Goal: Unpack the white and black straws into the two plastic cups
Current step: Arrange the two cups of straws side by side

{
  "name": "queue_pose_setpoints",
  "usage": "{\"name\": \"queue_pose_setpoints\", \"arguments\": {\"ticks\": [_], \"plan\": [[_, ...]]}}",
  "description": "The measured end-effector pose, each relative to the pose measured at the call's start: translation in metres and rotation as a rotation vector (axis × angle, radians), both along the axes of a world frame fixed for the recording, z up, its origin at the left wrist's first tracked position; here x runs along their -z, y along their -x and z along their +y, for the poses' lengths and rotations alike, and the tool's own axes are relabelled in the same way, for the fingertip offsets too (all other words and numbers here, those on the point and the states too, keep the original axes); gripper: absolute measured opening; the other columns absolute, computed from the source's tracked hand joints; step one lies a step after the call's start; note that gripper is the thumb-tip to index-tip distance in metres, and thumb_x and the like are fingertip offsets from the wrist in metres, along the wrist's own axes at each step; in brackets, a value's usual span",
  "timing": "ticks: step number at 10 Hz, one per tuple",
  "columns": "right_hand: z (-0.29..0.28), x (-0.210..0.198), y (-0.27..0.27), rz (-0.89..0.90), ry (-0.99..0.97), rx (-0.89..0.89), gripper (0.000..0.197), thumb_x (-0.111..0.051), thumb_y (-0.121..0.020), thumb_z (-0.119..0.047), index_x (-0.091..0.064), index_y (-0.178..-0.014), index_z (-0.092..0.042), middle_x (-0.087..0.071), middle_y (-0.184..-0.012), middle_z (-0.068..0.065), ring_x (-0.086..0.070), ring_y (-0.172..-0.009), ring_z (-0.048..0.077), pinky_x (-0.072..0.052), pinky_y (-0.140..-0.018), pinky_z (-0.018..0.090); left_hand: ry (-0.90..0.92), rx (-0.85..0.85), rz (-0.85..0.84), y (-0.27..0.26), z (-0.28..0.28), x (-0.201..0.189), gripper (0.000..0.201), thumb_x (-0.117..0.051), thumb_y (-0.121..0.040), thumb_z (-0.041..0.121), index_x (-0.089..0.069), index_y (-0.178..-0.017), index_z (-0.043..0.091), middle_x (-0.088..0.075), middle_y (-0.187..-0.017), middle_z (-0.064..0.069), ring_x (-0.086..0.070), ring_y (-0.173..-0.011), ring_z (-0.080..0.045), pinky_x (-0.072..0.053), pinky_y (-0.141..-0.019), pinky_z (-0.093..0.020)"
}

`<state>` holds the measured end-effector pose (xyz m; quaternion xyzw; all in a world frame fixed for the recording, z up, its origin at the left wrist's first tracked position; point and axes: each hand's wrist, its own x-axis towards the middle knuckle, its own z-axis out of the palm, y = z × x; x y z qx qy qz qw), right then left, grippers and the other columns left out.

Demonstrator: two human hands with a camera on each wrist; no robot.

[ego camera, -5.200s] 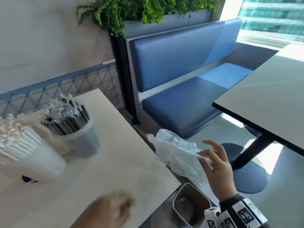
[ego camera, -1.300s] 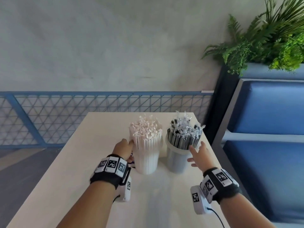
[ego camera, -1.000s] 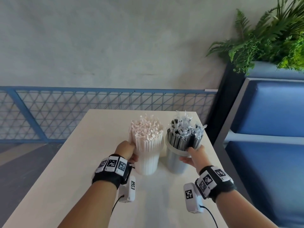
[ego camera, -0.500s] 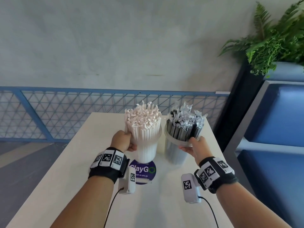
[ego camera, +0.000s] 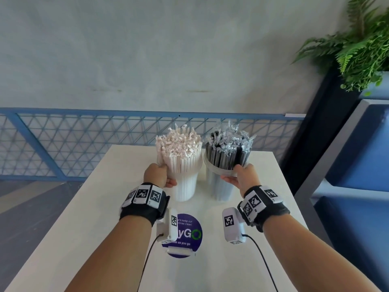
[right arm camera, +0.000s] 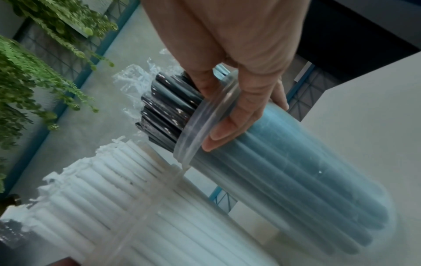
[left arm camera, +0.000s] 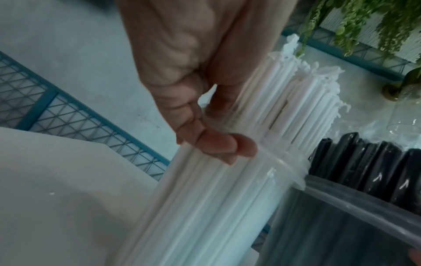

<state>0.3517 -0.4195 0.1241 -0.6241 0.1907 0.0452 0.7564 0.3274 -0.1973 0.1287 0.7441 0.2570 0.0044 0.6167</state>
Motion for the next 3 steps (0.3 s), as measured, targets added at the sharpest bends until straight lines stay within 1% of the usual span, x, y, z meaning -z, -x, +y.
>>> {"name": "queue_pose_setpoints", "arguments": {"ticks": [1,2,3], "plan": [[0.001,0.011,0.0,0.007,0.028,-0.007,0.031,-0.035,-0.09,0.003,-0.036,-0.121,-0.001,-0.051,-0.113,0.032,-0.065,-0.064,0.037,-0.055,-0.043,0.028,0.016,0.003,0.025,0.001,-0.001,0.007,0.028,-0.031,-0.097,0.013,-0.045,-0.076,0.0,-0.058,-0.053,-0.018,-0.055,-0.028,-0.015,-0.046,-0.033,-0.021],[0.001,0.007,0.005,0.013,0.021,-0.018,0.032,-0.038,-0.093,-0.002,-0.033,-0.125,-0.003,-0.056,-0.097,0.021,-0.065,-0.063,0.032,-0.057,-0.054,0.033,0.04,0.008,0.029,0.0,0.0,0.008,0.028,-0.033,-0.098,0.018,-0.045,-0.081,0.0,-0.057,-0.061,-0.02,-0.055,-0.029,-0.015,-0.047,-0.034,-0.021],[-0.003,0.008,0.013,0.031,0.023,-0.07,0.056,-0.048,-0.095,-0.019,-0.018,-0.141,-0.013,-0.051,-0.115,0.013,-0.067,-0.074,0.031,-0.056,-0.073,0.042,0.077,-0.006,-0.005,0.008,0.002,0.014,0.04,-0.038,-0.097,0.037,-0.044,-0.101,-0.003,-0.06,-0.065,-0.019,-0.058,-0.034,-0.018,-0.048,-0.035,-0.022]]}}
